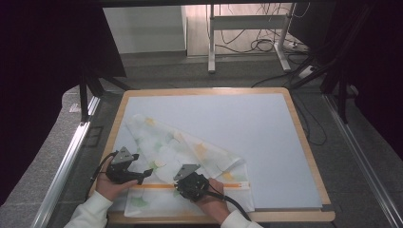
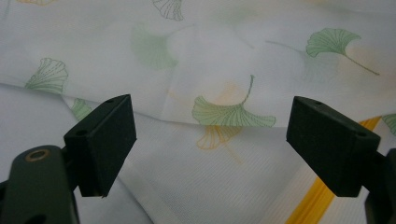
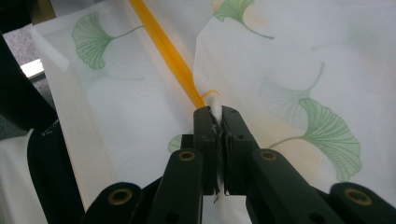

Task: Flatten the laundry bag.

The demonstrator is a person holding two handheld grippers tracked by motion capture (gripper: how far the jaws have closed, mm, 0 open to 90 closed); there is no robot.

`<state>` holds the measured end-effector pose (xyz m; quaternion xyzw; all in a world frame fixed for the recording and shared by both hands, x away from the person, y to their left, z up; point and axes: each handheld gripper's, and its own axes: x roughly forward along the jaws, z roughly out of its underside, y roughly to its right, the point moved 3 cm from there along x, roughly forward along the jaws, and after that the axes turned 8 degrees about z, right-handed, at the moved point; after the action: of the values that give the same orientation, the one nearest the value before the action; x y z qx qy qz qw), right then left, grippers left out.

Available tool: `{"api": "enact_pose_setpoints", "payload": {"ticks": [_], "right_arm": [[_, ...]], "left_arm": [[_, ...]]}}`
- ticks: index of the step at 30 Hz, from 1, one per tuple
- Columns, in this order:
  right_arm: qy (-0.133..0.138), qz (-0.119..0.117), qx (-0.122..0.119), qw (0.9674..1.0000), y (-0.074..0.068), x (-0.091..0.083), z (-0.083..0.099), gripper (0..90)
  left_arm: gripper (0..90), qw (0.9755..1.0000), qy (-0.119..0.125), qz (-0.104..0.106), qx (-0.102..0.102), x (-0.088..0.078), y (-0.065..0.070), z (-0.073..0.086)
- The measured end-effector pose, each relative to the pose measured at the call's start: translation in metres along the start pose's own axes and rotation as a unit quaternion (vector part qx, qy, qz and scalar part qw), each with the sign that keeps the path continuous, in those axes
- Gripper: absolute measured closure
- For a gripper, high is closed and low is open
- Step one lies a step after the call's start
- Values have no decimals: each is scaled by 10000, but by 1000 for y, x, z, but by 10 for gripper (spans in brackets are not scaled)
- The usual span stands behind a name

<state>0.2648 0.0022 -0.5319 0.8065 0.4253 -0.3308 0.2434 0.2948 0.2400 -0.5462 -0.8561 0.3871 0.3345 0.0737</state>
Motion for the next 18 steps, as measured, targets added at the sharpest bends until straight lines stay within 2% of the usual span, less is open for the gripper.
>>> {"api": "enact_pose_setpoints", "payload": {"ticks": [7,18], "right_arm": [[133,111,184,9997,12,-6,-1,851],[296,296,413,9983,30,-15,-1,854]], "left_arm": [[163,9999,108,27,-17,-2,0,-1],[164,9999,97,23,-7,-1,0,-1]]}}
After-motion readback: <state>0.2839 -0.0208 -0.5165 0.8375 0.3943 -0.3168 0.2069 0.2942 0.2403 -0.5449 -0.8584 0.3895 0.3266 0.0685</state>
